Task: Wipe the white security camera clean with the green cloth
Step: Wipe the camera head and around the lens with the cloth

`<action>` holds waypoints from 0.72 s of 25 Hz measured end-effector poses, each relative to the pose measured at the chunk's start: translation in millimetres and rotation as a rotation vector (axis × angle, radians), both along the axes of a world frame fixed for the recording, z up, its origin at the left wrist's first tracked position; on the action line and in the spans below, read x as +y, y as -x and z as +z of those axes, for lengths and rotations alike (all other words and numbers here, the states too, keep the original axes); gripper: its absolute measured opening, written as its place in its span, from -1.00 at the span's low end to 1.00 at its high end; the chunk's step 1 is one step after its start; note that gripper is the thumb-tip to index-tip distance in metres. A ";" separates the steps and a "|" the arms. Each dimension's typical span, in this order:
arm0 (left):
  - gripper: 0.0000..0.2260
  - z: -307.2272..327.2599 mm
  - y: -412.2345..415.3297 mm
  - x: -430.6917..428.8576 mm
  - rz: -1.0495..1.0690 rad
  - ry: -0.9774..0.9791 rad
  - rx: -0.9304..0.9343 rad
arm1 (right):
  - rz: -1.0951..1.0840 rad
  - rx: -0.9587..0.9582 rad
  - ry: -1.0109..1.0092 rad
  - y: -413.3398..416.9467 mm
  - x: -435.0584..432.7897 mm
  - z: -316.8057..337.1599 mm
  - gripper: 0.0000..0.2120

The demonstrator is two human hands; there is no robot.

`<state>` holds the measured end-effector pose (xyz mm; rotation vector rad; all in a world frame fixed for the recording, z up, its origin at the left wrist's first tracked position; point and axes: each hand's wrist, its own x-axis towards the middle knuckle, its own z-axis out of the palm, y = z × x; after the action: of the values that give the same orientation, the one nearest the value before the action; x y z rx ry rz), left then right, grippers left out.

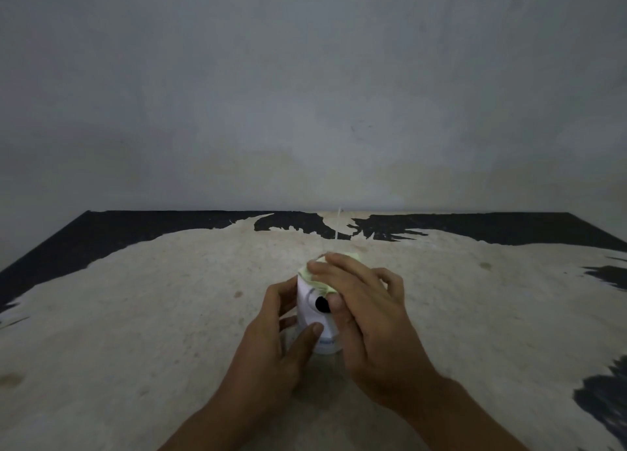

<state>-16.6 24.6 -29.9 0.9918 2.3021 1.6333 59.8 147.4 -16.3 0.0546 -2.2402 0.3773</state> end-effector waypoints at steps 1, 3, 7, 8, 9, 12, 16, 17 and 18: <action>-0.50 0.9 -0.4 0.0 0.002 0.001 -0.007 | 0.006 -0.009 -0.049 -1.3 2.3 0.9 -0.52; -0.49 1.0 -0.8 -0.3 -0.022 -0.022 -0.011 | -0.032 0.002 0.006 -1.9 10.9 1.3 -0.55; -0.50 0.0 0.9 -2.8 -0.047 -0.034 -0.025 | -0.091 0.060 0.174 1.5 8.5 1.5 -0.55; -0.53 0.8 0.6 -2.2 -0.038 -0.033 -0.035 | -0.079 0.039 0.107 1.2 4.4 2.4 -0.53; -0.55 0.8 0.3 -1.1 -0.019 -0.025 -0.038 | -0.054 0.005 0.011 -0.2 0.4 3.1 -0.54; -0.61 1.8 -2.8 0.1 0.082 0.019 -0.017 | 0.032 -0.081 -0.225 -5.3 -2.3 4.1 -0.63; -0.59 0.9 -1.1 0.0 0.032 0.012 -0.022 | -0.067 -0.042 -0.182 -5.1 0.6 4.5 -0.61; -0.57 0.7 -0.6 -1.0 0.042 0.021 -0.023 | -0.085 -0.046 -0.181 -4.6 -1.9 4.6 -0.61; -0.58 1.3 -1.4 -0.8 0.058 0.021 -0.019 | -0.091 -0.060 -0.214 -4.1 -4.8 4.2 -0.63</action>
<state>-15.3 23.8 -28.6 0.9086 2.3520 1.6293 63.9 142.5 -12.1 0.0552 -2.3256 0.0900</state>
